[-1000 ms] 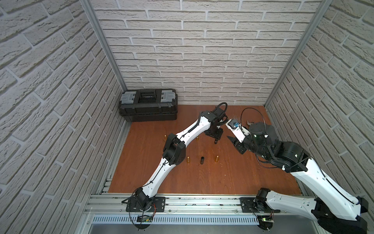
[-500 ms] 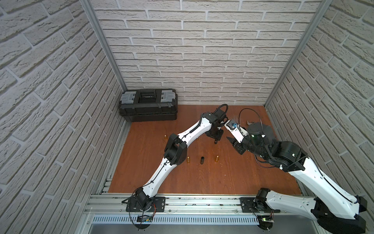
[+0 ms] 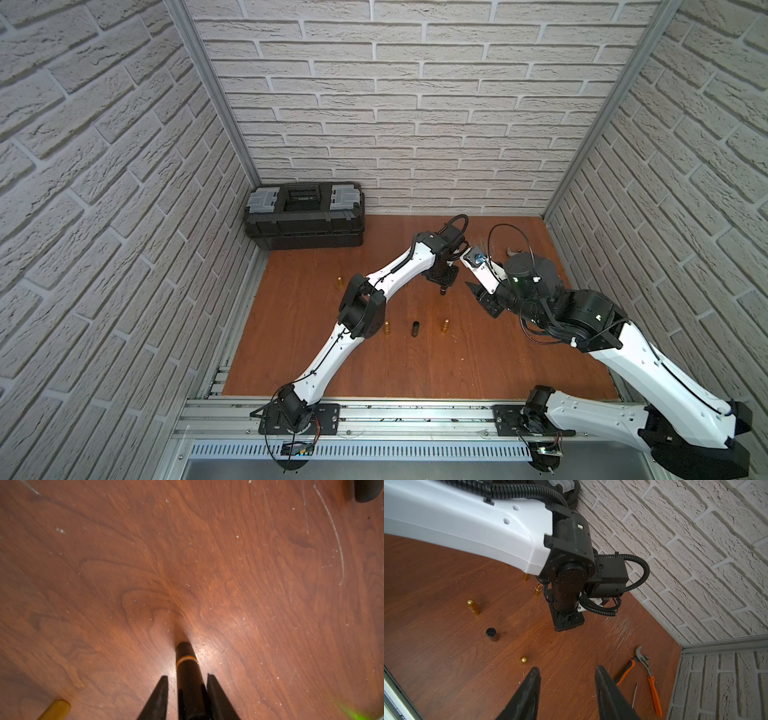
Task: Open the lipstick cap
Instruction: Pick up the lipstick at the center of the board.
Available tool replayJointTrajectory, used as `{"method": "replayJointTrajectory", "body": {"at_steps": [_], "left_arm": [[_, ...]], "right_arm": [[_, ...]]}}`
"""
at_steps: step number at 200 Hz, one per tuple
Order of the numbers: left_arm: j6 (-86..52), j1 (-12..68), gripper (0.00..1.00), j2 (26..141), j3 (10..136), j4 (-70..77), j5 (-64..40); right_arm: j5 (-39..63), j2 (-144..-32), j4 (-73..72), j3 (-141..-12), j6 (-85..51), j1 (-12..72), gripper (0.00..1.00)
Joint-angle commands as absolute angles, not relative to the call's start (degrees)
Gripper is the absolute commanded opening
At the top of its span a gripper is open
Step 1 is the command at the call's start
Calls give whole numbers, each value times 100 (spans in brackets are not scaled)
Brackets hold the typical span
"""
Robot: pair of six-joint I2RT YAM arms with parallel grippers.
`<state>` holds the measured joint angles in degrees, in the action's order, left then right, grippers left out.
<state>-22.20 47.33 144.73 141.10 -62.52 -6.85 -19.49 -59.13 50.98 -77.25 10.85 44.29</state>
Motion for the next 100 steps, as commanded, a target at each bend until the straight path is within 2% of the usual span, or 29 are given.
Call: {"method": "replayJointTrajectory", "body": {"at_steps": [1,25,49,100], "left_arm": [[-2170,4764,24,14482,14230,-6275,-628],[-2170,4764,14,14465,14236,-6309,-626],[-2201,4758,8,14365,14228,-6373,-599],[-2452,4528,7,13678,13989,-6398,-870]], "right_arm": [[-1981,-5919,4975,-7664,983,4395,45],[-1969,-5967,4986,-7668,974,4399,45],[-1914,-5968,4952,-7638,950,4395,45],[-1622,-5981,4714,-7536,924,4397,45]]}}
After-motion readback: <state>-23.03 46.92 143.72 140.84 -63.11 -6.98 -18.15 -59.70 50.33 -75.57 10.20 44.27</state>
